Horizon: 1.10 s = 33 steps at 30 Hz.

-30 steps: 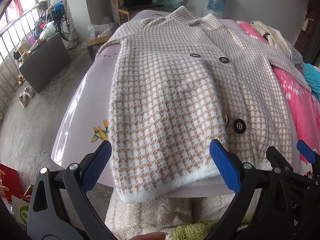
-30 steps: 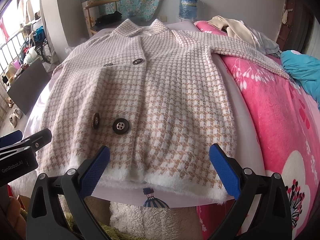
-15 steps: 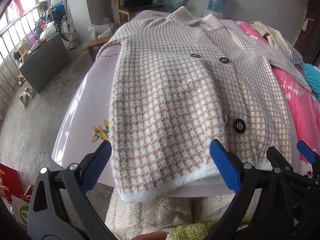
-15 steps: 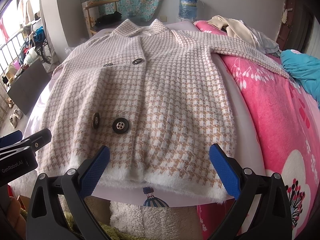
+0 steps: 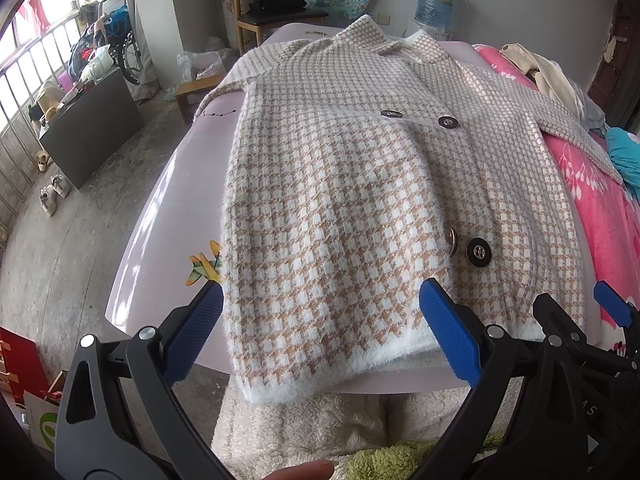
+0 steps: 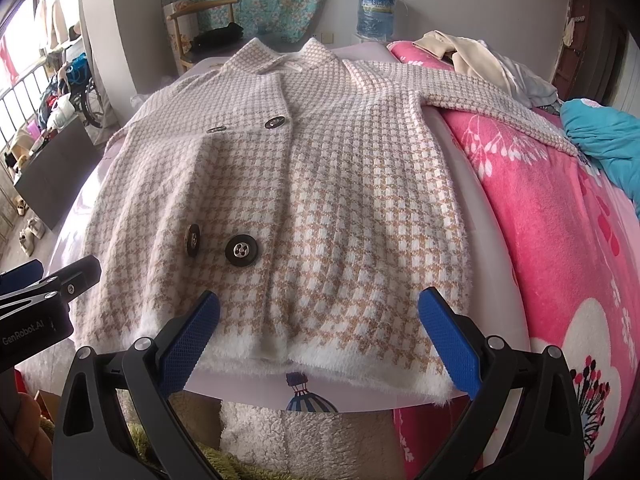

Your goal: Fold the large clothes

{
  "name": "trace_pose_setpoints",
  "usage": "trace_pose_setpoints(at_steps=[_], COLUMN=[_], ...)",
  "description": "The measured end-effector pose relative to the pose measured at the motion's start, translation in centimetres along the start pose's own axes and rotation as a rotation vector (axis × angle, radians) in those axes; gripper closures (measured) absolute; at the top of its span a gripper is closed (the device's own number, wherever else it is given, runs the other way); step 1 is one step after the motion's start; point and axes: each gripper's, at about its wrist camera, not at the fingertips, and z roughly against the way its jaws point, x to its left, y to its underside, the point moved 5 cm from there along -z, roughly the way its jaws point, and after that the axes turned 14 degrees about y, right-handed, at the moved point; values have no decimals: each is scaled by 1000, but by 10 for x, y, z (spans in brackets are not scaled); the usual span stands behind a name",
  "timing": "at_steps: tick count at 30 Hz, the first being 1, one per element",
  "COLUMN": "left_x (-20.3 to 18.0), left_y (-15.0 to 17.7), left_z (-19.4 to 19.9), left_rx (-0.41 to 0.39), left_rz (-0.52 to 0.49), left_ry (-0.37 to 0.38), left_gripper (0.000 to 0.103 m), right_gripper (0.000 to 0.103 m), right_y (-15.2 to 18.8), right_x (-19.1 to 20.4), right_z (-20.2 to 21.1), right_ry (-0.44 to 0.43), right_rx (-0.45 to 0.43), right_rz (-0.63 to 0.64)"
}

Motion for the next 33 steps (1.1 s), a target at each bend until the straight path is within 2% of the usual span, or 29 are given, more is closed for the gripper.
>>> trace_pose_setpoints(at_steps=[17,23,27,30,33], left_x=[0,4,12,24,44], left_y=[-3,-13,-34,-57,-86], left_z=[-2,-16,-23,-23,-21], left_rx=[9,16,-15,-64,-132], left_rz=[-7,-17,-37,-26,19], left_ry=[1,-7,-17,31,154], left_gripper=[8,8,8,8,8], right_gripper=[6,6,6,6,6], right_y=[-5,-22,-45,-69,-97], right_x=[-5,-4,3,13,30], right_z=[-3,-13,-17,-18,-17], right_ry=[11,9,-23,-60,-112], right_rx=[-14,-47,-86,-131,-180], right_rz=[-12,3,36,56,96])
